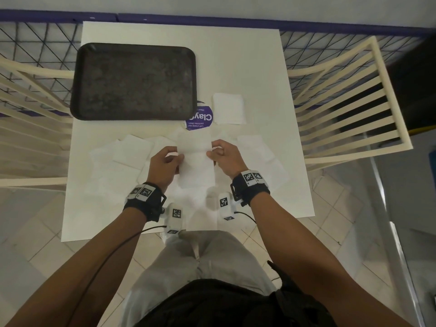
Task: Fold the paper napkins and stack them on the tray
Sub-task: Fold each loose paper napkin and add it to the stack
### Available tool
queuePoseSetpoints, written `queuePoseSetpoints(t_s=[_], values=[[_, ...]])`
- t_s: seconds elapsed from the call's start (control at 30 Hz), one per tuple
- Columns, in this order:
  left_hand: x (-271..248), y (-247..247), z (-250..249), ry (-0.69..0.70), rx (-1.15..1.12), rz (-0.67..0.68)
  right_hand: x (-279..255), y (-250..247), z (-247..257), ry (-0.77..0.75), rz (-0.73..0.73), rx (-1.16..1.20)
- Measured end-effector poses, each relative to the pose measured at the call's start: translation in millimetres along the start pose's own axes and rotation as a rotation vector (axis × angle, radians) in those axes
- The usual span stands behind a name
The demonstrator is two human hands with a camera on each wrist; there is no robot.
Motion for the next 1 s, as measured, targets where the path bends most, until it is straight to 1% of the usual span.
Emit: queuePoseSetpoints(t_s=[0.1,0.27,0.43,0.5,0.57,0.67,0.77,0.83,0.9,1.0], values=[[-2,-1,-1,-0.038,-0.064,0.005,-6,0,4,0.019,0.017,0.058],[-4,-4,-1,-0.067,-0.071,0.028,-7,1,5,0.105,-0.005,0.106],[-5,-5,-3,-0.077,-0.077,0.026,-9,1,10,0.133,-0.013,0.155],[-3,-6,0,-0.062,-0.053,-0.004,-8,3,9,0.136,-0.011,0.142],[0,-6,3,-0.014,0.017,-0.033,-8,3,9,0.132,-0.008,0.131],[-1,-5,3,0.044,0.090,-0.036,-7,4,10,0.067,-0.024,0.076],[-5,-3,0,0.075,0.089,-0.027,-7,9,15,-0.058,-0.013,-0.044],[-7,0,-3,0.126,0.118,-0.017,-8,15,18,-0.142,0.019,-0.134],[-8,2,-4,0.179,0.157,-0.017,-11,20,22,-0.205,0.038,-0.175],[-7,3,-7,0.265,0.237,-0.022,-13,25,26,-0.257,0.019,-0.190]])
Point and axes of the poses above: each hand's wrist, its own x-axis towards the middle knuckle, its own y-axis out of the palm, z = x × y, the point moved 2 cm from there along x, towards the middle knuckle, and after that the axes turned 13 degrees about -z, right-handed, at the moved point
